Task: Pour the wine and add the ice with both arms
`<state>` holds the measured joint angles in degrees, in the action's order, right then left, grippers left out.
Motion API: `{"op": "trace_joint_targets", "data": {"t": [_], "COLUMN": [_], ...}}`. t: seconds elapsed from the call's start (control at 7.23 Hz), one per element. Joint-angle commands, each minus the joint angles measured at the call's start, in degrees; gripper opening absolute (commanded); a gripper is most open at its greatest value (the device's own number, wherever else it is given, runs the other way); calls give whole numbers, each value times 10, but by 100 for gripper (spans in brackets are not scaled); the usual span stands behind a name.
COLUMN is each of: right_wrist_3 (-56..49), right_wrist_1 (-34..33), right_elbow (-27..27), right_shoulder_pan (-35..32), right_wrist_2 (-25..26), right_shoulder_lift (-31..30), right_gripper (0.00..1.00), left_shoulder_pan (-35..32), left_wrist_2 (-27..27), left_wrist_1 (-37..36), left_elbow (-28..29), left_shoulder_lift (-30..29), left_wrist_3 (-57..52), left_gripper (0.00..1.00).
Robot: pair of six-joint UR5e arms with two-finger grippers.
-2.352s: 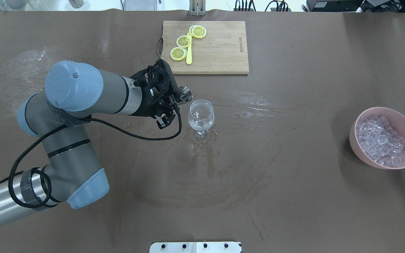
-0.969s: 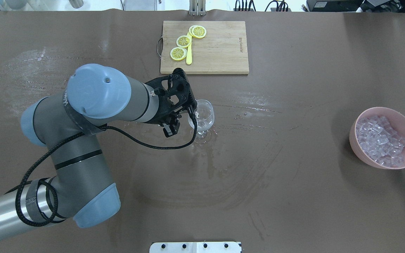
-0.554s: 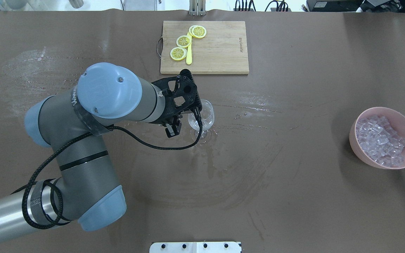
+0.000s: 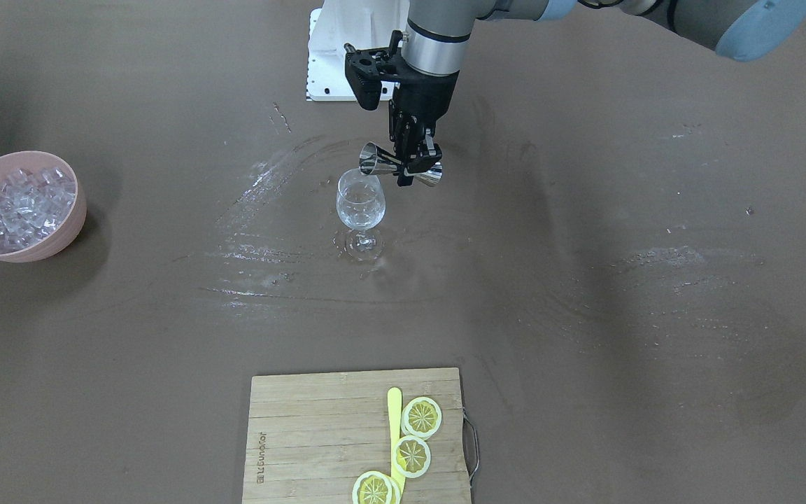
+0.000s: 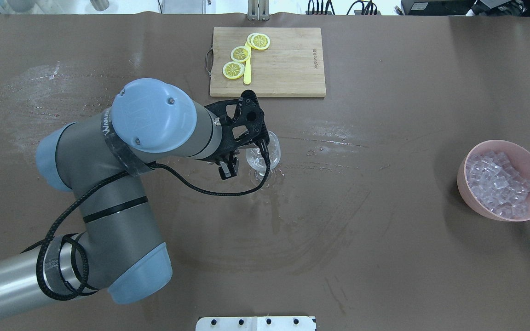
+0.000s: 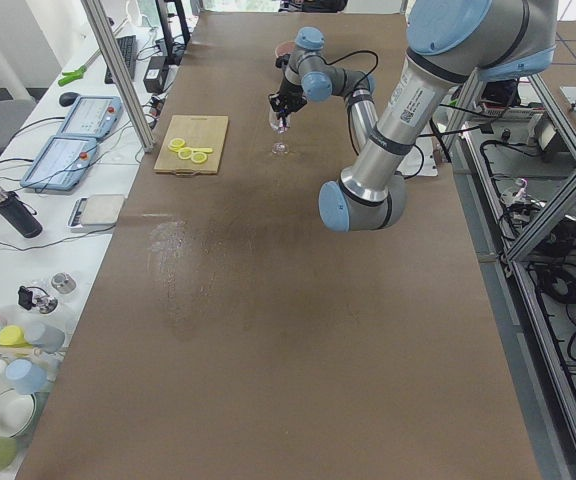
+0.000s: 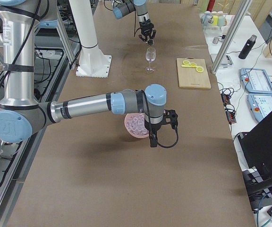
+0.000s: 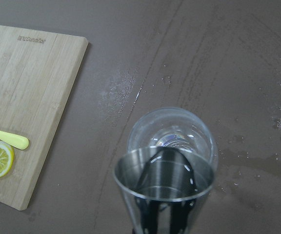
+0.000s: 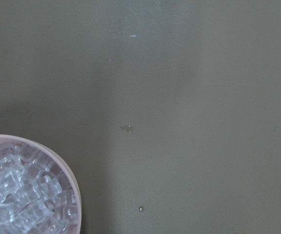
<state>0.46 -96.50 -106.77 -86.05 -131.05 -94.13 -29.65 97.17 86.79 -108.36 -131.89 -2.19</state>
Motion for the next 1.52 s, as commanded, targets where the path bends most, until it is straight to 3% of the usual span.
{"op": "trace_joint_targets", "data": {"t": [0.0,1.11,1.38], "right_wrist_3": [0,0,1], "right_wrist_1": [0,0,0], "right_elbow": [0,1,1], "right_shoulder_pan": [0,0,0], "right_wrist_2": [0,0,0], "right_shoulder_lift": [0,0,0], "right_gripper": [100,100,100], "left_shoulder_pan": [0,6,8], "left_wrist_2": [-1,-35,-55], "left_wrist_1": [-42,-102,-145], "left_elbow": [2,17,17], "left_shoulder_lift": [-20,-49,-73], "left_wrist_3": [-8,-10,-10], "left_gripper": [0,0,0]}}
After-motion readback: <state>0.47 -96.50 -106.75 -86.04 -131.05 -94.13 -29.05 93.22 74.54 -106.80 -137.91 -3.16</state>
